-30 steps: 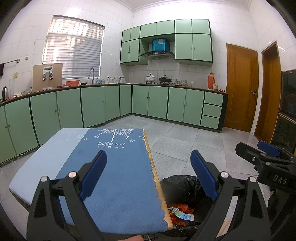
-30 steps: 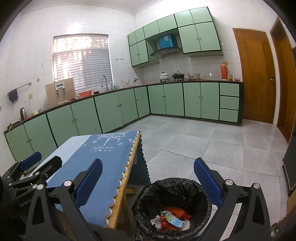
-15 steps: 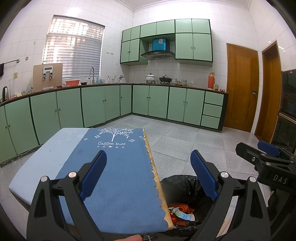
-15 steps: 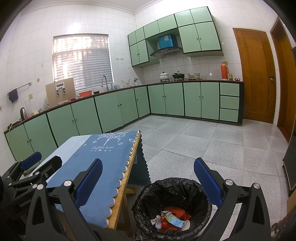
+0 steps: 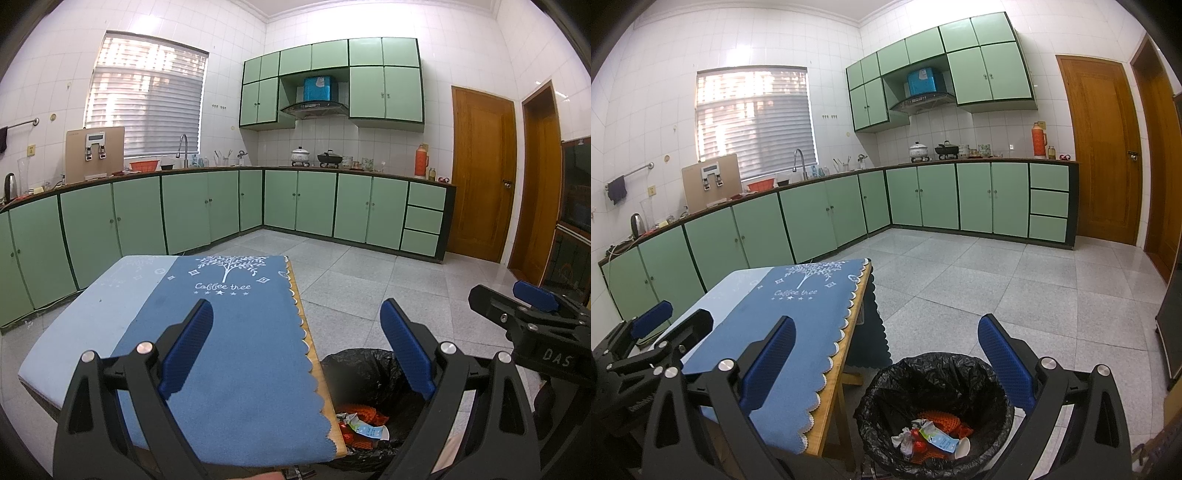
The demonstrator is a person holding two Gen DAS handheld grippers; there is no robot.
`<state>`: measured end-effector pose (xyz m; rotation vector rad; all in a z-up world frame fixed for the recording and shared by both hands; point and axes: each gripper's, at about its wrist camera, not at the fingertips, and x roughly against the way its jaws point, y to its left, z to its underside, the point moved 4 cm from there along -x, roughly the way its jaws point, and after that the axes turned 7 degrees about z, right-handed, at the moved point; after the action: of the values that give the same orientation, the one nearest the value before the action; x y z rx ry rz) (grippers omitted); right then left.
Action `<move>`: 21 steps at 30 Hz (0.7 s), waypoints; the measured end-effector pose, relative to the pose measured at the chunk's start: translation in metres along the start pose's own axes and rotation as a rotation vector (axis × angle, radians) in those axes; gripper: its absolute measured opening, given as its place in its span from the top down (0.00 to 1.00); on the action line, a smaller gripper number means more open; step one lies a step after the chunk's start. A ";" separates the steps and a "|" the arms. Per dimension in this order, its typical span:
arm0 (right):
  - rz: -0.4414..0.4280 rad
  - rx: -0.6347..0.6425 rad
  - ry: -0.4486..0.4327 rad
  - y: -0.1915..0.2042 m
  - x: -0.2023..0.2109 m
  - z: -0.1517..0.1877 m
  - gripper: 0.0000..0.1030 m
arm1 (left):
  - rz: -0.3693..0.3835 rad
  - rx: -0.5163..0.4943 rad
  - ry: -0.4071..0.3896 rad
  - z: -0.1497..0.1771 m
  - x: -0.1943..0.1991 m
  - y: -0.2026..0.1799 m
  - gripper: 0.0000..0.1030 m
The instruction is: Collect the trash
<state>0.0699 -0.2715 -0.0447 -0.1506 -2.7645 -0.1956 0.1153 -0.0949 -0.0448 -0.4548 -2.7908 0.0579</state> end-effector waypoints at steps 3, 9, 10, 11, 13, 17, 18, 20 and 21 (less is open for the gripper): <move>0.001 -0.001 0.001 -0.001 -0.001 0.000 0.06 | 0.001 -0.004 -0.002 0.001 0.000 0.000 0.14; 0.007 0.003 0.003 -0.003 -0.005 0.002 0.06 | 0.001 -0.003 0.004 0.003 0.002 0.004 0.14; 0.008 0.004 0.003 -0.004 -0.006 0.003 0.06 | 0.003 -0.003 0.003 0.003 0.003 0.005 0.14; 0.008 0.005 0.003 -0.004 -0.006 0.003 0.06 | 0.003 -0.003 0.001 0.004 0.004 0.006 0.14; 0.010 0.006 0.003 -0.004 -0.008 0.004 0.06 | 0.004 -0.005 -0.001 0.000 0.005 0.004 0.14; 0.010 0.007 0.003 -0.004 -0.008 0.005 0.06 | 0.004 -0.003 0.002 -0.001 0.004 0.004 0.14; 0.010 0.008 0.003 -0.005 -0.008 0.005 0.06 | 0.002 -0.001 0.003 -0.001 0.004 0.006 0.14; 0.010 0.006 0.004 -0.004 -0.008 0.005 0.06 | 0.000 0.001 0.005 -0.002 0.004 0.005 0.14; 0.010 0.006 0.004 -0.004 -0.008 0.005 0.06 | -0.002 0.001 0.008 -0.002 0.004 0.007 0.14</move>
<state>0.0752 -0.2756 -0.0524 -0.1622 -2.7599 -0.1846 0.1141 -0.0872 -0.0424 -0.4511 -2.7832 0.0575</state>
